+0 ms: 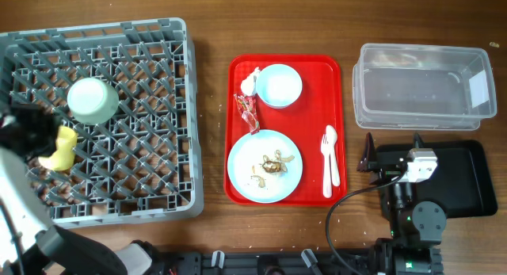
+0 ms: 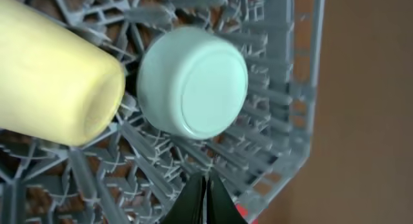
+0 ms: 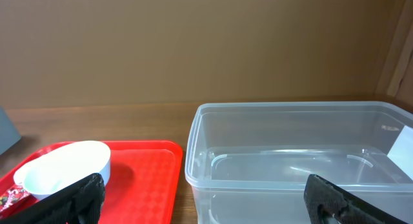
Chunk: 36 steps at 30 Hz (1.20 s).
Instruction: Sort waste into correct bins and load items into the dishwasher rack
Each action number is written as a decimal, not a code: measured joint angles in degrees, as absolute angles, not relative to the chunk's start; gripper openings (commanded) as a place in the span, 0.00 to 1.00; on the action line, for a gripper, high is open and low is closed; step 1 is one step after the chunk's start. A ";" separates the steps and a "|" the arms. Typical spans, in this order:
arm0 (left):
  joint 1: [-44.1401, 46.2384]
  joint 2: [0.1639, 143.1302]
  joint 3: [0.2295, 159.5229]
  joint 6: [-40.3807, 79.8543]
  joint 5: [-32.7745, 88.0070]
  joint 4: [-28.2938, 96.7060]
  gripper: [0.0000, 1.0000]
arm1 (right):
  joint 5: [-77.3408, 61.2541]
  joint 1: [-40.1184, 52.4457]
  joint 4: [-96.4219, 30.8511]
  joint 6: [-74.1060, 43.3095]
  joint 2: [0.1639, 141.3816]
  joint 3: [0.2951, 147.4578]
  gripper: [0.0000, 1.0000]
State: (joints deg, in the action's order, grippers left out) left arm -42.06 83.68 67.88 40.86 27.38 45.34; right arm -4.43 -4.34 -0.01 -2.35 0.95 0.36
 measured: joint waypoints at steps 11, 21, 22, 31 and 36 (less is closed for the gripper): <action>-24.73 84.68 67.90 39.94 -17.76 49.06 0.04 | -4.45 -4.34 -0.01 -2.35 0.95 0.36 1.00; -24.73 91.05 67.88 31.97 -16.78 43.07 0.04 | -4.45 -4.34 -0.01 -2.33 0.95 0.36 1.00; -24.73 91.92 67.90 31.77 -16.60 43.24 0.04 | -4.45 -4.34 -0.01 -2.35 0.95 0.36 1.00; -30.04 90.56 67.90 31.09 -15.75 46.22 0.04 | -4.43 -4.34 -0.01 -2.33 0.95 0.36 1.00; -41.08 83.44 67.90 33.39 -14.98 50.17 0.04 | -4.43 -4.34 -0.01 -2.35 0.95 0.36 1.00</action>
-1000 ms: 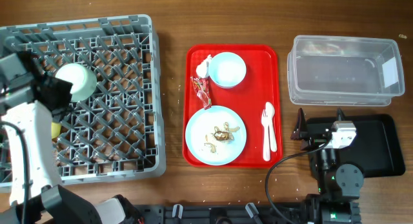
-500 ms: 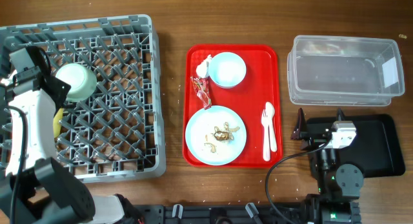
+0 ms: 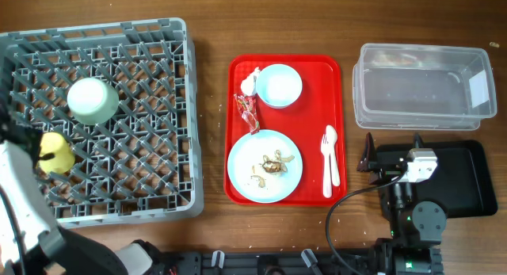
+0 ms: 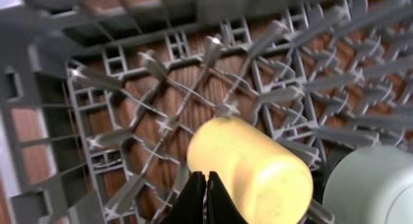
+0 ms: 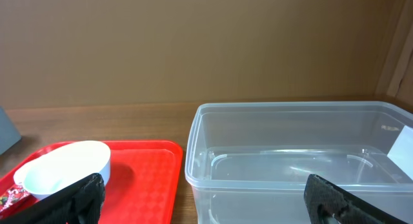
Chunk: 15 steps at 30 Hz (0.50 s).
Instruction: Sort waste into correct bins and load items into the dishwasher rack
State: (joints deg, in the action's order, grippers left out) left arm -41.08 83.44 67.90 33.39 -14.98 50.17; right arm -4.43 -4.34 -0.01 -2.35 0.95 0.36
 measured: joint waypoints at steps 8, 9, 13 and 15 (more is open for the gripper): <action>-43.22 77.36 67.88 32.56 1.41 45.87 0.04 | -4.43 -4.34 0.01 -2.35 0.95 0.36 1.00; -42.70 77.49 67.90 31.51 2.39 45.71 0.04 | -4.43 -4.34 -0.01 -2.33 0.95 0.36 1.00; -40.86 84.03 67.99 26.61 4.38 46.19 0.04 | -4.45 -4.34 -0.01 -2.35 0.95 0.36 1.00; -40.86 87.18 67.99 25.93 3.01 46.28 0.04 | -4.43 -4.34 -0.01 -2.33 0.95 0.36 1.00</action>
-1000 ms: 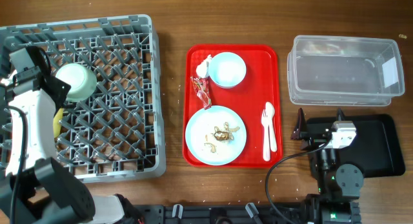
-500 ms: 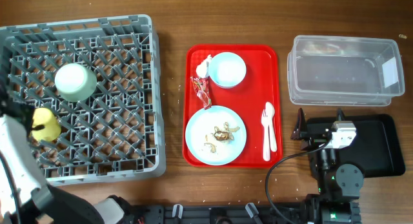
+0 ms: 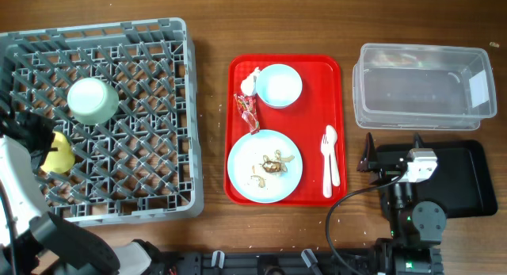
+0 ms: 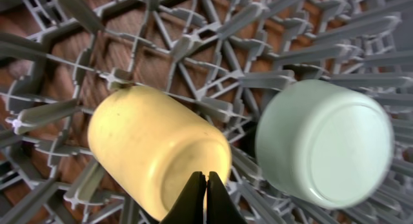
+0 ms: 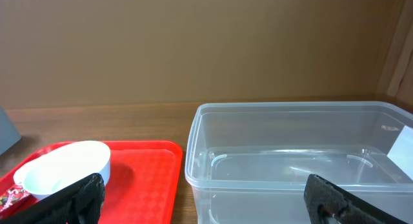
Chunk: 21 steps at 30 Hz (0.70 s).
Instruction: Sort waste into correct bins and load items into the dishwasher rack
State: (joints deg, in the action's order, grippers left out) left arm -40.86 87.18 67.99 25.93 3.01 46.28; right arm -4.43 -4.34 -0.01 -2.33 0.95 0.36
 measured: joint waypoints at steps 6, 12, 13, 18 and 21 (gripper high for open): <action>-40.88 87.77 67.99 25.52 -4.10 47.92 0.04 | -4.43 -4.34 -0.01 -2.33 0.95 0.36 1.00; -43.92 87.81 68.14 25.58 -7.66 51.83 0.04 | -4.45 -4.34 -0.01 -2.33 0.95 0.36 1.00; -44.80 87.81 68.14 25.65 -7.81 52.51 0.04 | -4.45 -4.34 -0.01 -2.33 0.95 0.36 1.00; -49.28 87.55 68.20 27.05 -5.96 54.04 0.04 | -4.45 -4.34 0.01 -2.35 0.95 0.36 1.00; -48.73 82.59 71.05 27.33 4.12 53.71 0.04 | -4.45 -4.34 -0.01 -2.35 0.95 0.36 1.00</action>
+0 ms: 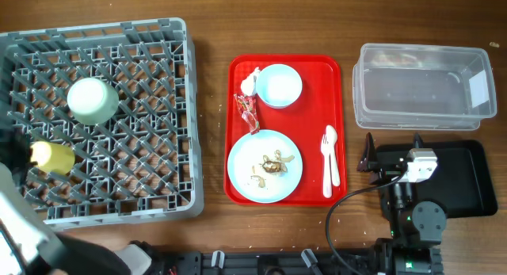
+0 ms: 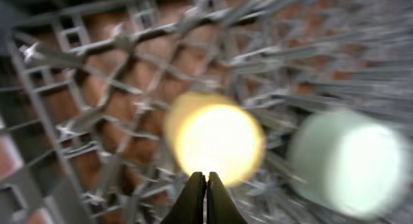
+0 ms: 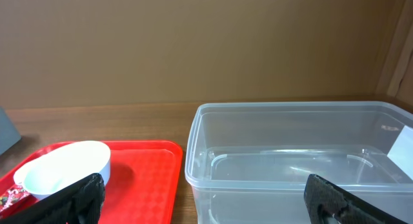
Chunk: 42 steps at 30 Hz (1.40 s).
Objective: Sort waste into correct bins and load items into the dishwasher rack
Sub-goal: 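Reach the left gripper to the light-blue saucer and grasp its rim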
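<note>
The grey dishwasher rack (image 1: 158, 108) fills the left of the table. A pale green cup (image 1: 93, 100) stands upside down in it, and a yellow cup (image 1: 51, 156) sits in front of it near the rack's left side. My left gripper (image 2: 206, 185) is shut and empty, hovering just short of the yellow cup (image 2: 216, 140); that view is blurred. My right gripper (image 3: 203, 185) stands wide open and empty near the clear bin (image 3: 297, 153). A red tray (image 1: 333, 77) holds a bowl (image 1: 279, 85), a dirty plate (image 1: 264, 166), a wrapper (image 1: 247, 110), a tissue (image 1: 249, 82) and white cutlery (image 1: 329, 154).
The clear plastic bin (image 1: 424, 86) stands at the back right. A black bin (image 1: 451, 176) lies in front of it, under the right arm's base. Bare wood separates rack and tray.
The left arm has drawn back toward the rack's left edge. The yellow cup, which lay tilted, now shows end-on in the wrist view and sits slightly further left. The right arm is unchanged.
The yellow cup lay on its side in the rack beside the green cup, my shut left gripper close by. It then sat a little further left with the gripper still against it. Now it faces the wrist camera end-on. The tray items and right arm never moved.
</note>
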Each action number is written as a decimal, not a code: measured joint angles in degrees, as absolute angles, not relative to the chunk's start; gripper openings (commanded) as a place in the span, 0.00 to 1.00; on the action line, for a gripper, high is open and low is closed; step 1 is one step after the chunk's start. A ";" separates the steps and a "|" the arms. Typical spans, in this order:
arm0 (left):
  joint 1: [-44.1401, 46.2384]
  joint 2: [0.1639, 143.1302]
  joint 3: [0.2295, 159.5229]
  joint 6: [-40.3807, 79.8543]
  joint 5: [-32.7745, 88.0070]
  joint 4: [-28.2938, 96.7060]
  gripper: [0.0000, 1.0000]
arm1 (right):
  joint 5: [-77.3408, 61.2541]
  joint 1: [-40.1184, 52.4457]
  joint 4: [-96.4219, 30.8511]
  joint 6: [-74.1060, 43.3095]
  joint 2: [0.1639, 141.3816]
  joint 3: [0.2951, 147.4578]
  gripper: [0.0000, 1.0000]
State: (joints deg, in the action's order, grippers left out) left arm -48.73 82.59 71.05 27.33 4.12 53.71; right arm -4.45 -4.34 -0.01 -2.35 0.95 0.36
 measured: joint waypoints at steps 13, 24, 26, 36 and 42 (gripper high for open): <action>13.02 80.07 74.78 23.66 18.00 32.80 1.00 | -4.45 -4.34 -0.01 -2.35 0.95 0.36 1.00; 42.78 106.76 74.74 8.78 -8.14 13.61 0.68 | -4.43 -4.40 -0.01 -2.35 0.95 0.36 1.00; 44.58 109.01 74.74 7.29 -10.76 12.32 0.67 | -4.43 -4.40 -0.01 -2.33 0.95 0.36 1.00; 44.84 116.57 74.74 -1.41 -13.87 11.46 0.30 | -4.45 -4.40 -0.01 -2.33 0.95 0.36 1.00; 44.95 116.57 74.81 0.47 -13.74 11.35 0.04 | -4.43 -4.40 -0.01 -2.35 0.95 0.36 1.00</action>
State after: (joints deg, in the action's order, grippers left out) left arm 44.95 116.57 74.81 0.47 -13.74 11.35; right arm -4.43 -4.40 -0.01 -2.35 0.95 0.36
